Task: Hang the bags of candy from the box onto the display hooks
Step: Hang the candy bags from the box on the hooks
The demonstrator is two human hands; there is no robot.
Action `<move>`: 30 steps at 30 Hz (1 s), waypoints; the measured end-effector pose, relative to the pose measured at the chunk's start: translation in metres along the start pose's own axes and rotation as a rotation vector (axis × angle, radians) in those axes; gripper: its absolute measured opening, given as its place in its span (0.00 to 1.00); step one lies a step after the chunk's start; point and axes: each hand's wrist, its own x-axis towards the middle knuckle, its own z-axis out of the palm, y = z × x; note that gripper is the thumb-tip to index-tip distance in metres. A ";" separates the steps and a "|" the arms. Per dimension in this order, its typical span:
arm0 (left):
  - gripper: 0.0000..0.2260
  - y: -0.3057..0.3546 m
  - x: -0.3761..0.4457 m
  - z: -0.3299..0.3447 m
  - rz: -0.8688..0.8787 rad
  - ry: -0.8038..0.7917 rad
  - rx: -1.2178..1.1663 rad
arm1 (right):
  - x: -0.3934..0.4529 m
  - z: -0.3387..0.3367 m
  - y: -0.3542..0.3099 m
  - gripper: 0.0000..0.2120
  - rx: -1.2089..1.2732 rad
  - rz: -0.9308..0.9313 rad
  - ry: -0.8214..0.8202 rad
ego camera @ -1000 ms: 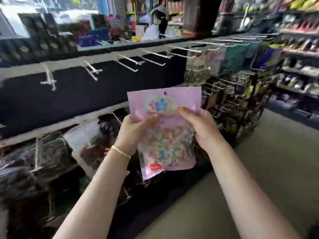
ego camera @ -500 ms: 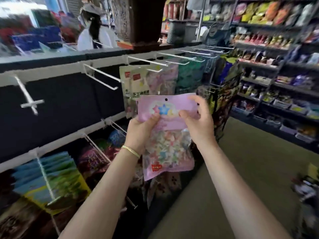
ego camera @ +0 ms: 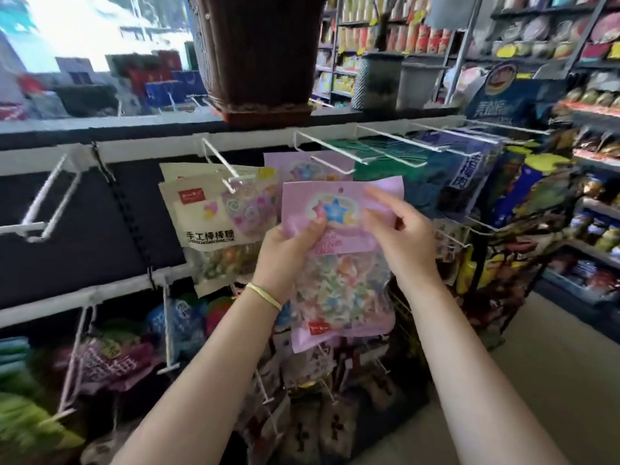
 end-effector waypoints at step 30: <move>0.17 -0.025 0.073 0.038 0.105 0.611 0.436 | 0.105 0.003 0.075 0.26 -0.090 -0.260 -0.310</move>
